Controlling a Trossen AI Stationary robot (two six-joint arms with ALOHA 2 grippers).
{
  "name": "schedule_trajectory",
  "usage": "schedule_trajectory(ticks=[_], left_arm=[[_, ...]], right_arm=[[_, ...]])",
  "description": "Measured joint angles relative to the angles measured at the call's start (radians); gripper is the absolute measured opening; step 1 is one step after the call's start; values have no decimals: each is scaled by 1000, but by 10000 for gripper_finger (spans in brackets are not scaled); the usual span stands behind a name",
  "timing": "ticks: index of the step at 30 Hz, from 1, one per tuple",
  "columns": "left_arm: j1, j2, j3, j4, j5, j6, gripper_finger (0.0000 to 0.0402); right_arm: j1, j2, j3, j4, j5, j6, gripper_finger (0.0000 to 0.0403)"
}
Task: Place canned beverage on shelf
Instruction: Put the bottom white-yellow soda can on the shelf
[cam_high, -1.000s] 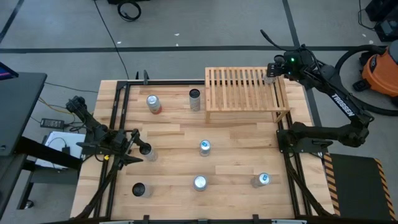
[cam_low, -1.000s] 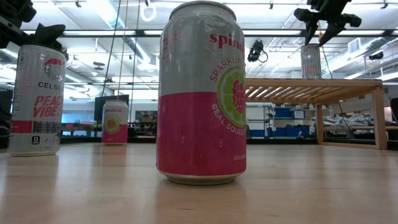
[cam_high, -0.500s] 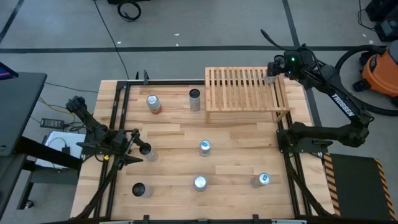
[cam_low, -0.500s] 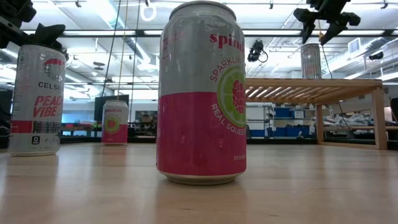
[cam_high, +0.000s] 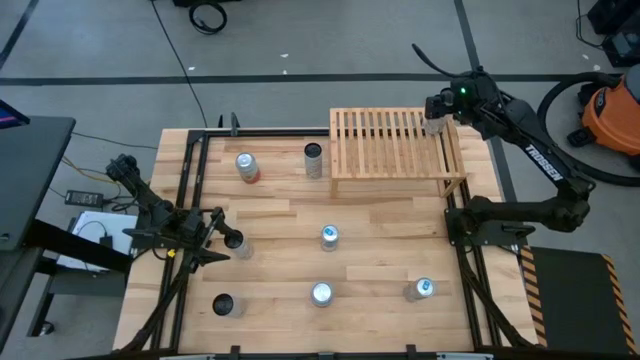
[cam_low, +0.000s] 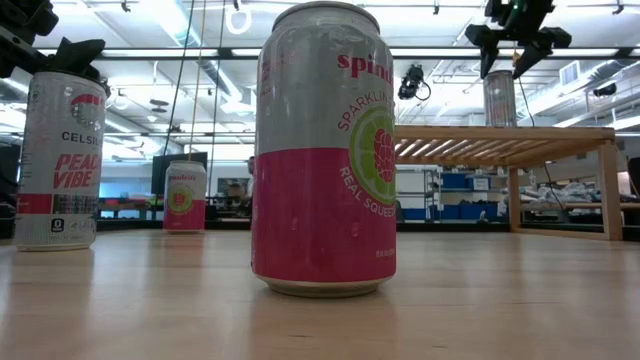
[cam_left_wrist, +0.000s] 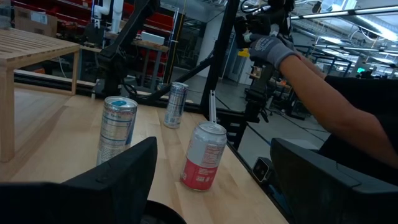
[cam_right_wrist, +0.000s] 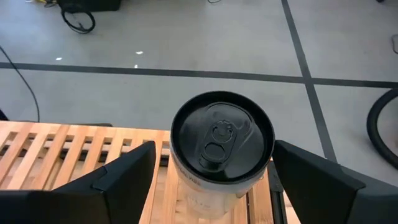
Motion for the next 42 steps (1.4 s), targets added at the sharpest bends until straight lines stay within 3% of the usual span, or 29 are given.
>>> schedule_trajectory(ticks=[17, 33, 42], left_arm=[[0, 0, 0, 0, 0, 0, 316], [0, 0, 0, 0, 0, -1, 316], [0, 0, 0, 0, 0, -1, 316]], right_arm=[[-5, 0, 0, -26, 34, -33, 318], [-1, -11, 0, -49, -49, 73, 312], [-3, -10, 0, -20, -41, 52, 312]])
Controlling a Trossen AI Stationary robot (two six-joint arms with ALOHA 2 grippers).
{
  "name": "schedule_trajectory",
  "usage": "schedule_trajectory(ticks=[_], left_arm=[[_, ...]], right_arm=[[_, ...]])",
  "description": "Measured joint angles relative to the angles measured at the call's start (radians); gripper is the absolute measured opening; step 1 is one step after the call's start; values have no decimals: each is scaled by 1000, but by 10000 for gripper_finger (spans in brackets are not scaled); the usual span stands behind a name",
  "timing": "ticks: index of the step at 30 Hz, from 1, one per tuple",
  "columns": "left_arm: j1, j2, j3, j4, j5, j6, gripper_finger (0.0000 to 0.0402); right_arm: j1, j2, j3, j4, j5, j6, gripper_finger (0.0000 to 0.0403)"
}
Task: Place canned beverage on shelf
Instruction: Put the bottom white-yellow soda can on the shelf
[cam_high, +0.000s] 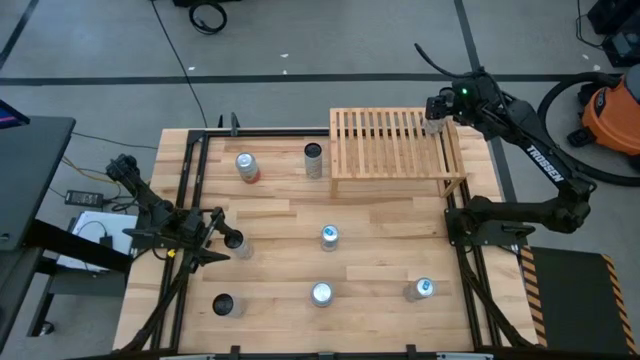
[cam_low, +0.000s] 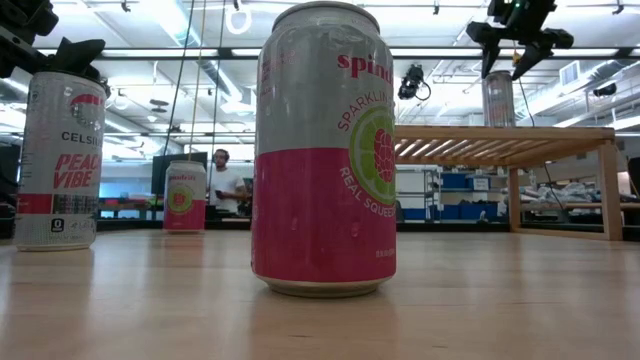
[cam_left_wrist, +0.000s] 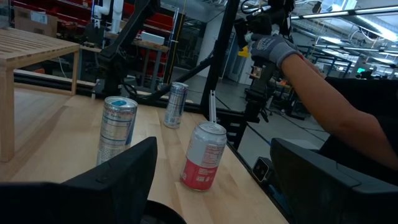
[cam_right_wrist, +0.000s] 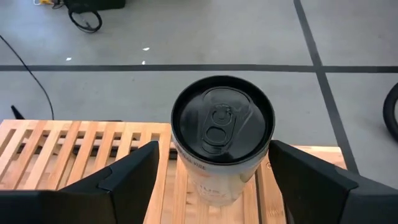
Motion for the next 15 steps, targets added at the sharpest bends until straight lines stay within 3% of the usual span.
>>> schedule_trajectory(ticks=[15], left_arm=[[0, 0, 0, 0, 0, 1, 316]], right_arm=[[-1, -7, 0, -1, 30, -3, 312]])
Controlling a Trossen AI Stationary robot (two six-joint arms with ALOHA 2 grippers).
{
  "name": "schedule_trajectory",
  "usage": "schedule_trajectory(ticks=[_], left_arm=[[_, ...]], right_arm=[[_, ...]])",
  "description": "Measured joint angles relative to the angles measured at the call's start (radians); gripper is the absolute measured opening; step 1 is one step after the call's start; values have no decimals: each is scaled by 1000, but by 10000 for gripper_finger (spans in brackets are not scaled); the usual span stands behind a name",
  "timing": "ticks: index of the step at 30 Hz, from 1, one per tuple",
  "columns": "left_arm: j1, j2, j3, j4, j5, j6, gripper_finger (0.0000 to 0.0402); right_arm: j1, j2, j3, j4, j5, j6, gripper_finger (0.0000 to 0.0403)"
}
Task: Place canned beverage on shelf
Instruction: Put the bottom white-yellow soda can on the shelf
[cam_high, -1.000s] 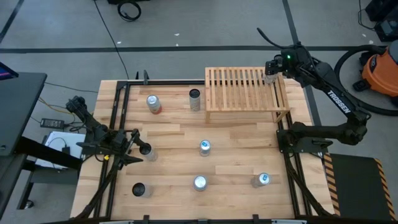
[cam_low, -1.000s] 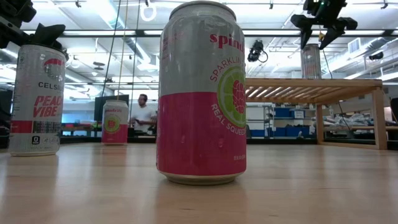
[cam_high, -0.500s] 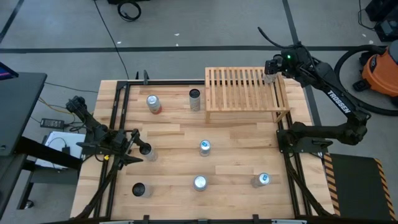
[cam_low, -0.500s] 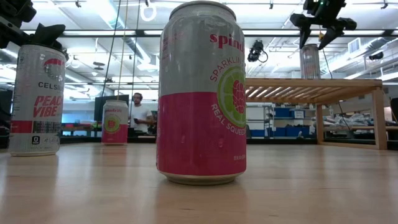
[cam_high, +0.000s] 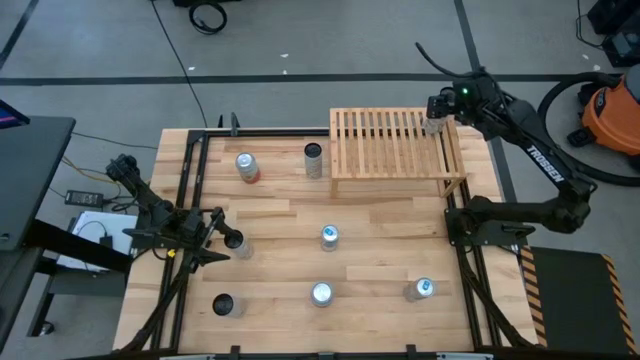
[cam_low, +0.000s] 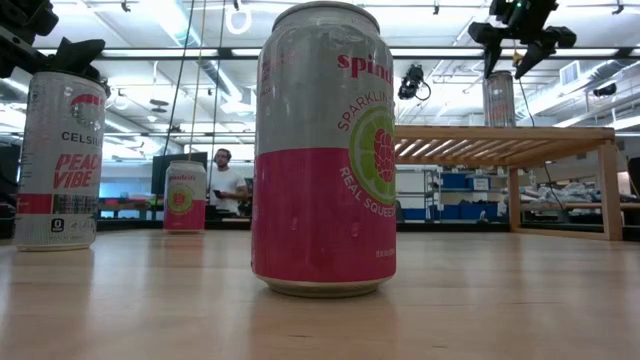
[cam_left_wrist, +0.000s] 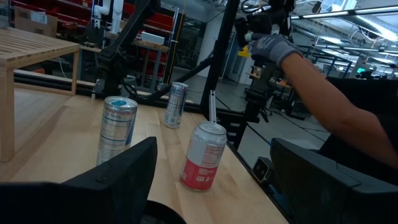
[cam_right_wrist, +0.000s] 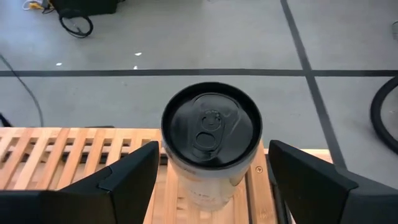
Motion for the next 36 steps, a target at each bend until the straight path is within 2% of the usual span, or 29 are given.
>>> schedule_trajectory(ticks=[27, 36], left_arm=[[0, 0, 0, 0, 0, 0, 316], [0, 0, 0, 0, 0, 0, 316]], right_arm=[[1, -18, 0, -55, -197, 27, 312], [1, -17, 0, -40, -196, 25, 312]])
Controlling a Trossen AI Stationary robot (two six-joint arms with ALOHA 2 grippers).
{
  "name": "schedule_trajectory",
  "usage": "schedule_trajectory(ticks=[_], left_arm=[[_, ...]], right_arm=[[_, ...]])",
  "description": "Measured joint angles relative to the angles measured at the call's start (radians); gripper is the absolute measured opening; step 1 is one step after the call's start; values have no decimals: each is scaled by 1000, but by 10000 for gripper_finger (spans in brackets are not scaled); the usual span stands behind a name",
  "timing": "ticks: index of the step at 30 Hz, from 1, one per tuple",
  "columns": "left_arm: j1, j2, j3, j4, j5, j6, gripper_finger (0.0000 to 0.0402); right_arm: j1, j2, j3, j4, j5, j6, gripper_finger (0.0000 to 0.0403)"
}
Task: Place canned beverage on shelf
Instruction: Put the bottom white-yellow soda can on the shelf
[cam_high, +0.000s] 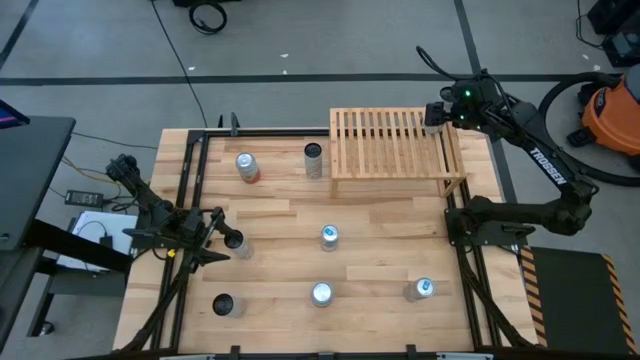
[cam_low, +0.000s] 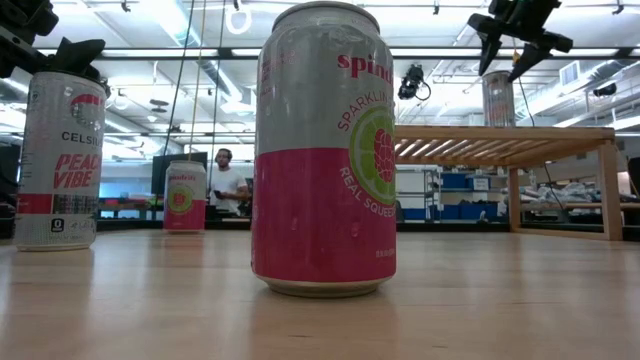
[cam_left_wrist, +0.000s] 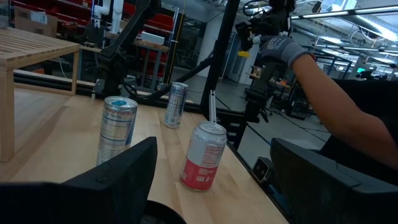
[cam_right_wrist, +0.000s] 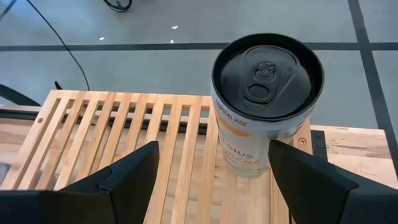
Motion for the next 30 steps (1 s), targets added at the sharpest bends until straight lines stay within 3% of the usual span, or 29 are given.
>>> schedule_trajectory(ticks=[30], left_arm=[[0, 0, 0, 0, 0, 0, 316]], right_arm=[[-1, 13, 0, 4, 130, -27, 312]])
